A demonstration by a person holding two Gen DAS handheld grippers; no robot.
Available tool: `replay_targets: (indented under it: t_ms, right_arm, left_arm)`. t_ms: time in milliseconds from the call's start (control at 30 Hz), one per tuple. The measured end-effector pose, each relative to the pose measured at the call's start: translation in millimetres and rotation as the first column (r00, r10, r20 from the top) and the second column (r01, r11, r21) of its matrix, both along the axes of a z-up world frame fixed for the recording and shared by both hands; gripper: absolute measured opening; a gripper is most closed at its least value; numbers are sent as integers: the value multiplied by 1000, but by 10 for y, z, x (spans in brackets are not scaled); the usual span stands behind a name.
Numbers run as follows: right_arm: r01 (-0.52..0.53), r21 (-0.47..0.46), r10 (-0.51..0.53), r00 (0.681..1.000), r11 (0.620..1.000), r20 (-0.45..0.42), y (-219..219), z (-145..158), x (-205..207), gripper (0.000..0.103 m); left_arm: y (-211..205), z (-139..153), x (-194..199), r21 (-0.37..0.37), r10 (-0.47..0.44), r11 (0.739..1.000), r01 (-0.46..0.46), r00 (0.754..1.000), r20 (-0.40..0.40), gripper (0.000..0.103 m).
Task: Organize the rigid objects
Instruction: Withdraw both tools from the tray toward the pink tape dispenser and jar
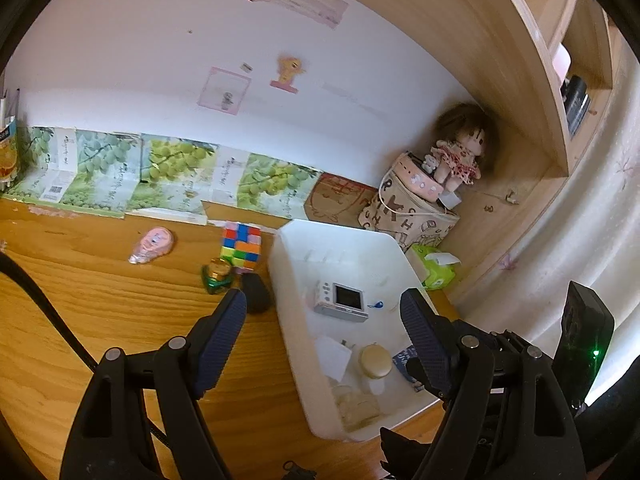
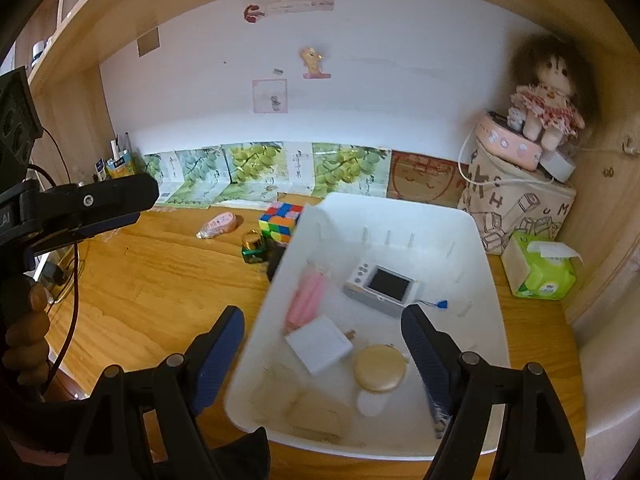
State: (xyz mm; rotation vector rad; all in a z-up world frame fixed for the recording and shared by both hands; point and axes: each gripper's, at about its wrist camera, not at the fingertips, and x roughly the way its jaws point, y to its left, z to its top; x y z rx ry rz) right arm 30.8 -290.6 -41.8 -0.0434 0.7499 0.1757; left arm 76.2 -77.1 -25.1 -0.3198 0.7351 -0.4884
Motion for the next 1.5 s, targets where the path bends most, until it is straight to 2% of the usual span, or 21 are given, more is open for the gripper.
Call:
replay_targets:
  t_ms: [200,400,633,733,933,1100,1300,1500]
  right_arm:
    - [-16,1,16,1000,1000,1,440,-20,52,81]
    - [-36,43,36,999,998,-2,889,-87,138,81]
    - [-29,66,29,1000,997,-5,1408,-205,204,81]
    - [-24,70,26,1000,997,-17,1570,-277,208,81]
    - [-40,48,44,996,998,-71,1828,-401,180,81]
    - [-47,20,48,995,999,-88,1918,-404,130,81]
    - [-7,-8,6,995,1000,-96,1949,-428,165,81]
    - [28,-8,-29,998,1000,-55,1951,-416,259,81]
  left_arm:
    - [433,4,57,-3,18,1000,-18,1000,-4,82]
    - [840,-7,120,45,21,999,-20,999,-29,82]
    - [1268,-46,167,68,13,998,-6,994,-107,82]
    - [1422,-133,211,68,1,998,11,985,-170,83]
    - [1568,-320,328,95,-10,995,38,962,-274,83]
    - [1614,-506,512,151,33,988,20,940,-339,83]
    - [1675,-603,697,179,57,984,12,925,-376,83]
    - [1634,-649,919,245,41,967,66,913,-405,83]
